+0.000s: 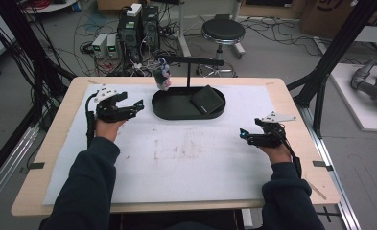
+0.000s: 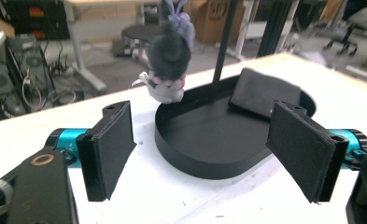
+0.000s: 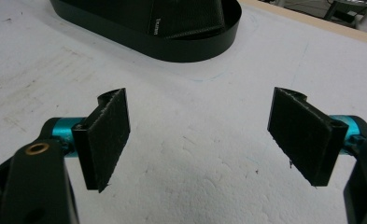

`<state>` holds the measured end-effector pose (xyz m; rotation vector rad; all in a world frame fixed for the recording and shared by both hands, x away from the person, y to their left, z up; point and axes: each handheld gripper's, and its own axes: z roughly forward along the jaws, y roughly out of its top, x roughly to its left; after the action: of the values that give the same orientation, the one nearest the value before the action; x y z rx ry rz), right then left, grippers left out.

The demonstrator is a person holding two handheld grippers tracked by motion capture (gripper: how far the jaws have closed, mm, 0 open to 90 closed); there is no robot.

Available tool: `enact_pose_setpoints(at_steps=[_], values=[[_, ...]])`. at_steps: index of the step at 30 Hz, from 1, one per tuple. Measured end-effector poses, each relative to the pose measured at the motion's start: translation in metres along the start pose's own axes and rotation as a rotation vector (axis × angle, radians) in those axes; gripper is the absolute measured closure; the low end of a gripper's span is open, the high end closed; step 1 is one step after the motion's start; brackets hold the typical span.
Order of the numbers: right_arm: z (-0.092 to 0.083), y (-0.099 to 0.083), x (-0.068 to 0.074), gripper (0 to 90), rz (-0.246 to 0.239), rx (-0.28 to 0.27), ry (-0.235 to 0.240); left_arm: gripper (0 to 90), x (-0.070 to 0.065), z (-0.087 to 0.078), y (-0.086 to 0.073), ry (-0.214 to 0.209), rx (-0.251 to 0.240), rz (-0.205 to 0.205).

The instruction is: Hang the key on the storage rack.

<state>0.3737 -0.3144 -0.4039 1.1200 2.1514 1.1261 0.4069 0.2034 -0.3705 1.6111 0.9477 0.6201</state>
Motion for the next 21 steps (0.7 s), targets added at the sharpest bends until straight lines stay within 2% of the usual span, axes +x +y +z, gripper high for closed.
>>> enact_pose_setpoints(at_steps=[6,8,9,13,21], values=[[-0.004,-0.002,-0.001,21.3,-0.012,-0.003,-0.004,22.5,-0.005,-0.026,-0.011,0.006,-0.045,0.014],[-0.005,-0.002,-0.001,21.3,-0.014,-0.004,-0.005,22.5,-0.006,-0.030,-0.014,0.003,-0.050,0.012],[-0.005,-0.002,0.000,21.3,-0.015,-0.003,-0.006,22.5,-0.007,-0.036,-0.020,-0.001,-0.059,0.015],[-0.006,-0.001,0.004,21.3,-0.025,-0.003,-0.007,22.5,-0.011,-0.046,-0.031,-0.002,-0.048,0.038],[-0.007,-0.001,0.006,21.3,-0.021,-0.004,-0.011,22.5,-0.010,-0.056,-0.046,0.007,-0.043,0.028]])
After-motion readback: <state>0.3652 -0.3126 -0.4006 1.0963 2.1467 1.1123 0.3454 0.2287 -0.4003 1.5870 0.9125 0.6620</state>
